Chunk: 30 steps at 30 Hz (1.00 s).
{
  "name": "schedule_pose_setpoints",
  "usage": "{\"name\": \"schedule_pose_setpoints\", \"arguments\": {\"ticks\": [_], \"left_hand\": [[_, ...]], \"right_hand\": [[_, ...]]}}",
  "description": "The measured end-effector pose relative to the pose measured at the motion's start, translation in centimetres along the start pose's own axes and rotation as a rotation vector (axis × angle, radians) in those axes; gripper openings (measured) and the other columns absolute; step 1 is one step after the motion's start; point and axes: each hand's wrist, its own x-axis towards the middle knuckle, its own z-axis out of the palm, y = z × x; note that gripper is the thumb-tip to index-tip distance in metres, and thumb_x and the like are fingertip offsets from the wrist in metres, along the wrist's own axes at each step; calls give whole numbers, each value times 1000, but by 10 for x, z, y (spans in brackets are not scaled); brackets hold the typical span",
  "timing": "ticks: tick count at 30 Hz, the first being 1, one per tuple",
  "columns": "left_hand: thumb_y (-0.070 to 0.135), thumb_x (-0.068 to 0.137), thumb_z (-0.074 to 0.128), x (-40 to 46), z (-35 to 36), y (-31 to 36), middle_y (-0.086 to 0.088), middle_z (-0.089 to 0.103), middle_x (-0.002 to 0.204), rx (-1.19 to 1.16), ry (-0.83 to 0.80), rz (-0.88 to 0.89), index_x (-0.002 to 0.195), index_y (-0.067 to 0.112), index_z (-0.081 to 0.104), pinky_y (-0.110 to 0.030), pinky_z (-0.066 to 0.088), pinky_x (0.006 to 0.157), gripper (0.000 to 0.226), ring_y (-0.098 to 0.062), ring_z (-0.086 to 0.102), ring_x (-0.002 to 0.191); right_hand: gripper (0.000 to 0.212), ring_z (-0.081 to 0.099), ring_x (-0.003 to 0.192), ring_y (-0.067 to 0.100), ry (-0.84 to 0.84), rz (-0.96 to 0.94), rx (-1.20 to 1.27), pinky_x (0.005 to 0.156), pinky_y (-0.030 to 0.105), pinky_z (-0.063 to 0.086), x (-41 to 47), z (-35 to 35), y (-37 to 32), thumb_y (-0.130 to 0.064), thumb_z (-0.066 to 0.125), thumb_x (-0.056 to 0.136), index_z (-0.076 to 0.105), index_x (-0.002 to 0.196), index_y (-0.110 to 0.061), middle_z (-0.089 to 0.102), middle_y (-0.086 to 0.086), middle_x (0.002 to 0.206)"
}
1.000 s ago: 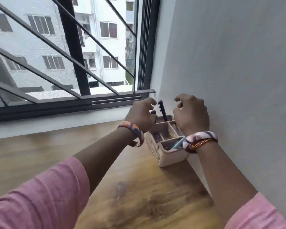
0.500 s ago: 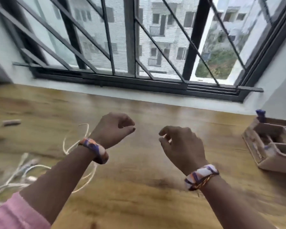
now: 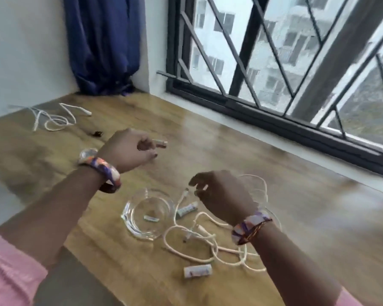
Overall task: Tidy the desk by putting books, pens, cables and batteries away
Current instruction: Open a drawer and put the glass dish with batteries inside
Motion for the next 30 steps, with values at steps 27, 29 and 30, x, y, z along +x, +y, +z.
{"name": "schedule_pose_setpoints", "arguments": {"ticks": [27, 29, 30], "left_hand": [[26, 73, 74, 29, -6, -43, 3, 65, 67, -56, -598, 236, 82, 16, 73, -20, 43, 60, 12, -5, 54, 59], [29, 73, 74, 9, 0, -40, 7, 59, 60, 114, -574, 261, 75, 16, 71, -16, 38, 53, 14, -3, 50, 53], [30, 74, 73, 1, 4, -39, 8, 57, 59, 191, -529, 260, 73, 16, 70, -16, 36, 51, 14, -4, 49, 53]], "right_hand": [[7, 56, 49, 3, -69, 73, 356, 53, 18, 46, 14, 20, -37, -16, 74, 77, 69, 73, -17, 61, -6, 55], [8, 54, 50, 3, -93, 68, 287, 54, 19, 45, 16, 25, -39, -20, 77, 74, 69, 71, -18, 58, -9, 51], [10, 53, 50, 3, -99, 68, 265, 54, 21, 45, 17, 27, -39, -23, 77, 73, 69, 69, -19, 58, -10, 51]]}}
